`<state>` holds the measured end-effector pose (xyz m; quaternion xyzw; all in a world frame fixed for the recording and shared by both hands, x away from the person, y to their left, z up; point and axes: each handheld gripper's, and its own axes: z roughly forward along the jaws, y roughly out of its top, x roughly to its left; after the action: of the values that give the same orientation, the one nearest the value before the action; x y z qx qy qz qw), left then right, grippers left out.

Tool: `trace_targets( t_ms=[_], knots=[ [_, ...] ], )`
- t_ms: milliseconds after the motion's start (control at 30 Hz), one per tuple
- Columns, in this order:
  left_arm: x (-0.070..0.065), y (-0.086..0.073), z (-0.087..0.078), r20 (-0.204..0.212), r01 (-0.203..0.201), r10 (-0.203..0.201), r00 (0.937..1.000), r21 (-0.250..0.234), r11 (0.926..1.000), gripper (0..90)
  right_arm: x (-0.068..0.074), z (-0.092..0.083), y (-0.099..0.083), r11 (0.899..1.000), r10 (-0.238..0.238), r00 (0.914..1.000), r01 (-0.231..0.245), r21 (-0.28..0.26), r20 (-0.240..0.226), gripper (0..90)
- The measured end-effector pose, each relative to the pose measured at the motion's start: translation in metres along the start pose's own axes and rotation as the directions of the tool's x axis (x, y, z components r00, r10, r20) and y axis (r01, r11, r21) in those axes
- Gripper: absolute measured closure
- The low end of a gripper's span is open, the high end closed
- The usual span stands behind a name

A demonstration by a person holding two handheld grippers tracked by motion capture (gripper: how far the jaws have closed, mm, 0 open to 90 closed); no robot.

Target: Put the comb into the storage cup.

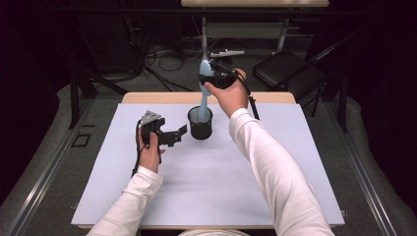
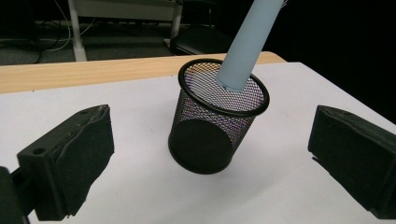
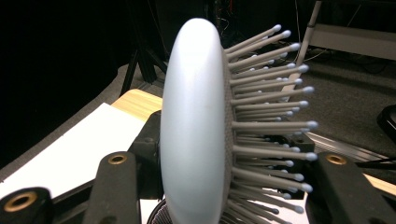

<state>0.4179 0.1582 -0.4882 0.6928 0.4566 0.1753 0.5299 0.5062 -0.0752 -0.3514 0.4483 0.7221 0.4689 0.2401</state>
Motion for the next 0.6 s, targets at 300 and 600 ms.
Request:
trace_targets(
  t_ms=[300, 600],
  knots=[
    [0.000, 0.000, 0.000, 0.001, 0.000, 0.000, 1.0000, -0.001, 1.0000, 0.5, 0.005, 0.008, -0.010, 1.000, -0.012, 0.9999, 0.012, 0.003, -0.005, 46.6],
    [0.001, 0.000, 0.000, 0.000, 0.002, -0.002, 1.0000, 0.001, 1.0000, 0.5, 0.005, 0.014, -0.020, 1.000, -0.004, 0.9999, 0.004, 0.010, -0.010, 46.6]
  ],
)
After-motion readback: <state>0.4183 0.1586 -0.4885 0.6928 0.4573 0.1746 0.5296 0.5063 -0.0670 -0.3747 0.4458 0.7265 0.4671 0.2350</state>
